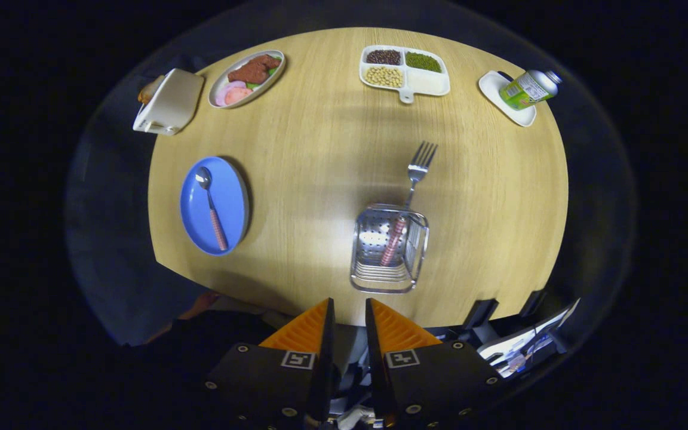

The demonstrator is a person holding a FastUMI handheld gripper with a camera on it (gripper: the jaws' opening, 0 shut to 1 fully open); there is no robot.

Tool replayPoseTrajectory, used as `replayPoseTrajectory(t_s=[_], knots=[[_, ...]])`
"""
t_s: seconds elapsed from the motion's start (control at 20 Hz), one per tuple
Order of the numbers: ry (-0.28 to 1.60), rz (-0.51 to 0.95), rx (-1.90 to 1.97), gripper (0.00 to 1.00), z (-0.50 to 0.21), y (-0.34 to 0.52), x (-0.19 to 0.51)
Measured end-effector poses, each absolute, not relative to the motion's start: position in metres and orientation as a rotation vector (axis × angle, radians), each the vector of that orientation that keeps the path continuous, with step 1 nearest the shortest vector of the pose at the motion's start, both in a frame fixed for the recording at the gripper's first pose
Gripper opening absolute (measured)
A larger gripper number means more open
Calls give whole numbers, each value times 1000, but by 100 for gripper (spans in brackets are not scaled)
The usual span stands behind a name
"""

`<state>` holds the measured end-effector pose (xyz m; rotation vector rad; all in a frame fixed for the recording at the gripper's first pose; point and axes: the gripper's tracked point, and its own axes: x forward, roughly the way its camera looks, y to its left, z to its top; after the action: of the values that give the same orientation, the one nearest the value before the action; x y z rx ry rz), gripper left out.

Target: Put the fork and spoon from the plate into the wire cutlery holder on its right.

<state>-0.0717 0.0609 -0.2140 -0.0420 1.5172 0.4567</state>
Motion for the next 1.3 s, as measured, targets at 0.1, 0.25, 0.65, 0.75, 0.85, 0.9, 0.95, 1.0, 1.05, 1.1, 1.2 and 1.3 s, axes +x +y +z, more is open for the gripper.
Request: replayPoseTrajectory(t_s=[0.1,0.25,0.65,0.75,0.85,0.9,0.95,1.0,1.05,1.1,1.2,1.3], knots=[[1470,507,-9,38,-207,87,-72],[1406,555,22,58,-202,125,-71],[1317,645,-69,94,-222,218,-82],[1316,658,-103,95,-234,242,-89],[1328,679,-128,95,-248,266,-98],[1336,694,-145,95,-254,275,-105],[1350,704,-162,94,-262,285,-111],[1359,707,-169,95,-268,294,-114],[1363,707,-175,95,-276,303,-116],[1368,698,-188,94,-283,308,-115],[1373,671,-218,89,-301,312,-114],[1384,644,-244,85,-315,315,-115]])
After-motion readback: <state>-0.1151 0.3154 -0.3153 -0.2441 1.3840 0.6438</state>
